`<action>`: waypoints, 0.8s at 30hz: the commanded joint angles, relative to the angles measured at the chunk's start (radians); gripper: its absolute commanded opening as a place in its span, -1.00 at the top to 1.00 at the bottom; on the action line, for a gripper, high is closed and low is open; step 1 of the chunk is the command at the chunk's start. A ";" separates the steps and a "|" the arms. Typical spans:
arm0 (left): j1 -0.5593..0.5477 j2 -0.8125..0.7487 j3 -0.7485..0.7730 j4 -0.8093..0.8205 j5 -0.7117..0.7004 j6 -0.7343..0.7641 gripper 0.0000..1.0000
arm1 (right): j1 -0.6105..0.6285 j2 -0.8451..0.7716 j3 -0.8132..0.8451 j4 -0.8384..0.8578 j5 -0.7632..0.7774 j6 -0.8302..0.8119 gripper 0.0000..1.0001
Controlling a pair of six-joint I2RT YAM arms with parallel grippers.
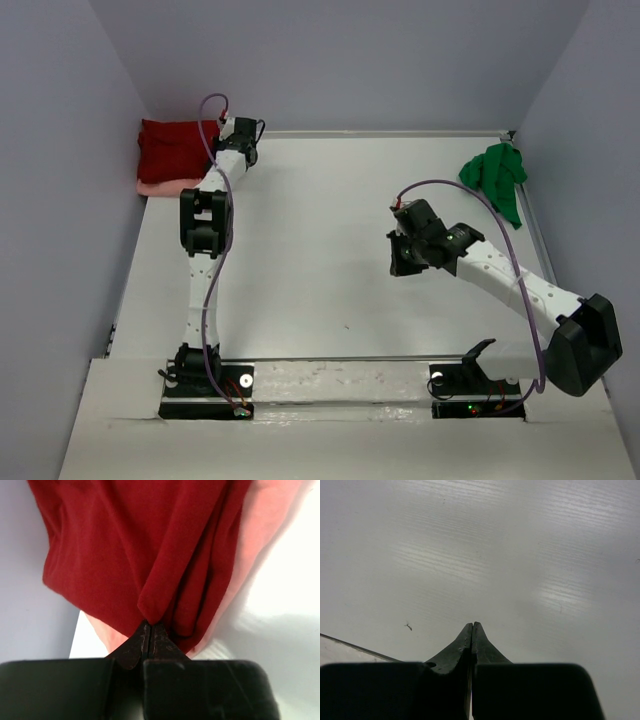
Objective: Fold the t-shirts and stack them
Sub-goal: Neatly place the folded tshirt to the corner
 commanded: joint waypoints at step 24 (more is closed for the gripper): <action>0.034 -0.211 -0.189 -0.179 -0.116 -0.190 1.00 | 0.010 -0.097 0.037 -0.029 0.002 -0.014 1.00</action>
